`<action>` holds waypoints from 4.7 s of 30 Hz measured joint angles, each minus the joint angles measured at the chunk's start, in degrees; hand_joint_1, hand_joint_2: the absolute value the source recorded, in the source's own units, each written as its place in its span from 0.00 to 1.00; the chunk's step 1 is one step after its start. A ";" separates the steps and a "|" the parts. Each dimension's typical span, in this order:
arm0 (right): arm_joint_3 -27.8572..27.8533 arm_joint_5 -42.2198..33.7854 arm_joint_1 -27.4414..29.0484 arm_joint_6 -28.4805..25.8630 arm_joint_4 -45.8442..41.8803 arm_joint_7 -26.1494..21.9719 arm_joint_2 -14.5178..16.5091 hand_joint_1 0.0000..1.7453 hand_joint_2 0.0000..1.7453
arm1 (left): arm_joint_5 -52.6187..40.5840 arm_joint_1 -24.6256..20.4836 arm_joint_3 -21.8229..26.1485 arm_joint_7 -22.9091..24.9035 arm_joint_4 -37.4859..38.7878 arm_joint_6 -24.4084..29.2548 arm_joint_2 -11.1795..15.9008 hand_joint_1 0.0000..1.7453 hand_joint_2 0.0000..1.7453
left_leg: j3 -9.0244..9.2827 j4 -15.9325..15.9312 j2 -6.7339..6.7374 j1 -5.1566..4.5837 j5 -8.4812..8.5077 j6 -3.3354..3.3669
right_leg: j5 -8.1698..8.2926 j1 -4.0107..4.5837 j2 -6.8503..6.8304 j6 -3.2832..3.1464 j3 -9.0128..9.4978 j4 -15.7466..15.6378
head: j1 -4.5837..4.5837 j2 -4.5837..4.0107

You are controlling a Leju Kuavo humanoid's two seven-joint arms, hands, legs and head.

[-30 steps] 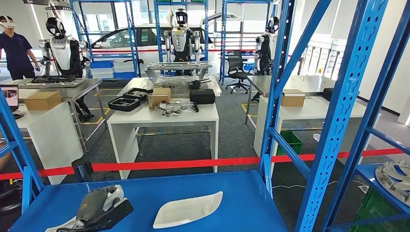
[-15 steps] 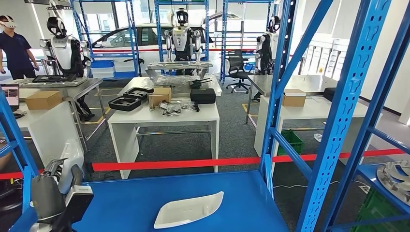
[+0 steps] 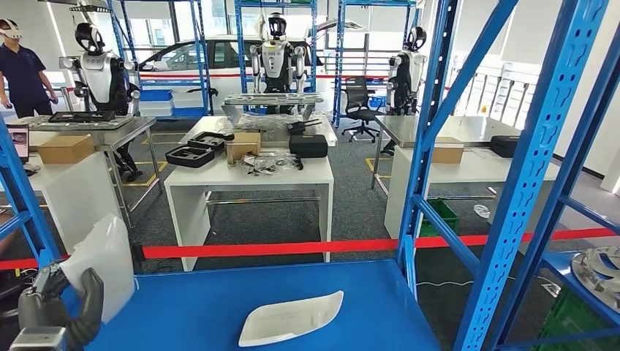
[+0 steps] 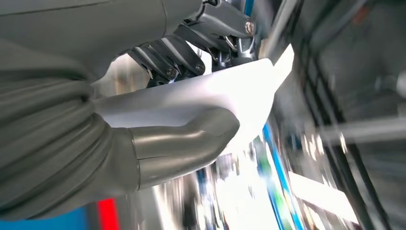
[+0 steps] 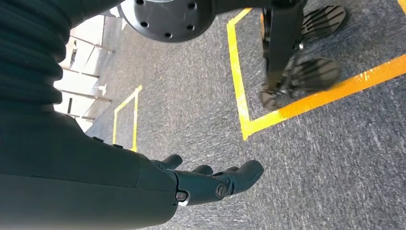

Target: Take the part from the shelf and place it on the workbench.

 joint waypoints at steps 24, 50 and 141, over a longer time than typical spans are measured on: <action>-1.17 0.98 -0.09 0.62 0.01 0.48 -0.04 0.00 1.00 | 17.79 16.06 -0.78 2.62 -20.61 -43.82 0.56 1.00 1.00 | 6.89 -0.65 -0.19 -0.42 -5.47 -1.88 | 13.17 0.55 -0.08 -1.81 1.90 -14.41 | -0.35 0.00; -1.17 2.23 -0.41 0.85 0.02 1.32 0.12 0.00 1.00 | 12.39 21.41 0.71 2.84 -22.83 -45.00 -0.55 1.00 1.00 | 2.32 9.79 -0.14 0.27 -6.34 -2.89 | 11.83 0.99 -0.40 -3.35 1.81 -13.85 | -0.55 -0.01; -4.80 2.03 -1.40 4.41 -0.02 -3.66 3.16 0.00 1.00 | 16.52 25.33 4.90 4.89 -23.32 -47.69 -2.74 1.00 1.00 | -3.14 16.47 -0.03 0.78 -7.07 -4.02 | 10.87 0.48 -0.98 -2.62 3.86 -15.39 | -0.39 -0.02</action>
